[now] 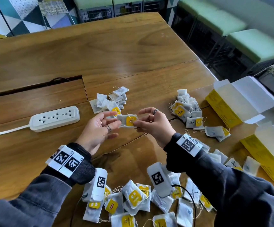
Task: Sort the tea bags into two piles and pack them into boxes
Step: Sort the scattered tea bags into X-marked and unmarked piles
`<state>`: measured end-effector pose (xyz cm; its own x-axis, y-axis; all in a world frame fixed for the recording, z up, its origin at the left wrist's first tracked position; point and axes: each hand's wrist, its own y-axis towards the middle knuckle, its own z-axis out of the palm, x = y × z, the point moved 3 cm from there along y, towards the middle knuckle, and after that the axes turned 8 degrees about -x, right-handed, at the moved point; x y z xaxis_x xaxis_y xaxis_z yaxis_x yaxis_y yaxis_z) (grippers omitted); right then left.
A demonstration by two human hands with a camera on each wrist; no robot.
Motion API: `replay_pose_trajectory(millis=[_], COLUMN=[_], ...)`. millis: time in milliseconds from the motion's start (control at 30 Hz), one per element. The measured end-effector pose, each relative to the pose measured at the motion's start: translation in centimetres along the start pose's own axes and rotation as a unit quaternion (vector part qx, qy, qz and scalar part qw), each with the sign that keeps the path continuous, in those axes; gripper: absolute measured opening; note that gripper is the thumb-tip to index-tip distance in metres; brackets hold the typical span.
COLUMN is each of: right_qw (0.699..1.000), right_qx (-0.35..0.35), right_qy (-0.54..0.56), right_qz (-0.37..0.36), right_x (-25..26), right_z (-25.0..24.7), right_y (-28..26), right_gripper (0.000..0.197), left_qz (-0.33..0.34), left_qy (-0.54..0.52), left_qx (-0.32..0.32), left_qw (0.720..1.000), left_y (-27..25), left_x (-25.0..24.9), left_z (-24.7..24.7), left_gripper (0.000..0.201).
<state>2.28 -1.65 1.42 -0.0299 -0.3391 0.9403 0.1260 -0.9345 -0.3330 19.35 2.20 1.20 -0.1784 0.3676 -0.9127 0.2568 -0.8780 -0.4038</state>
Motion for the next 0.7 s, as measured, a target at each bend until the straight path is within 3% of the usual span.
replay_pose_trajectory(millis=[100, 200, 267, 367, 467, 600, 700], right_qw=[0.999, 0.999, 0.996, 0.962, 0.942, 0.934, 0.935], right_qx=[-0.002, 0.012, 0.016, 0.007, 0.003, 0.012, 0.062], right_qy=[0.040, 0.029, -0.049, -0.190, -0.209, -0.224, -0.237], right_qz=[0.023, 0.006, -0.068, -0.198, -0.263, -0.279, -0.257], right_x=[0.4, 0.6, 1.0, 1.5, 1.5, 1.2, 0.9], right_z=[0.5, 0.8, 0.7, 0.8, 0.8, 0.7, 1.4], right_y=[0.3, 0.4, 0.4, -0.1, -0.7, -1.0, -1.4], right_gripper=[0.024, 0.024, 0.023, 0.024, 0.022, 0.019, 0.027], left_qz=[-0.006, 0.033, 0.093, 0.164, 0.195, 0.192, 0.170], left_qy=[0.000, 0.002, 0.036, 0.081, 0.089, 0.052, 0.029], left_qx=[0.022, 0.018, 0.006, 0.009, 0.028, 0.043, 0.065], left_qw=[1.000, 0.999, 0.995, 0.983, 0.976, 0.979, 0.983], left_y=[0.0, 0.4, 0.6, 0.5, 0.4, 0.0, 0.0], left_x=[0.1, -0.2, -0.5, -1.0, -1.3, -1.2, -0.9], left_z=[0.1, -0.1, -0.5, -1.0, -1.3, -1.3, -1.0], left_gripper=[0.040, 0.038, 0.041, 0.046, 0.059, 0.050, 0.054])
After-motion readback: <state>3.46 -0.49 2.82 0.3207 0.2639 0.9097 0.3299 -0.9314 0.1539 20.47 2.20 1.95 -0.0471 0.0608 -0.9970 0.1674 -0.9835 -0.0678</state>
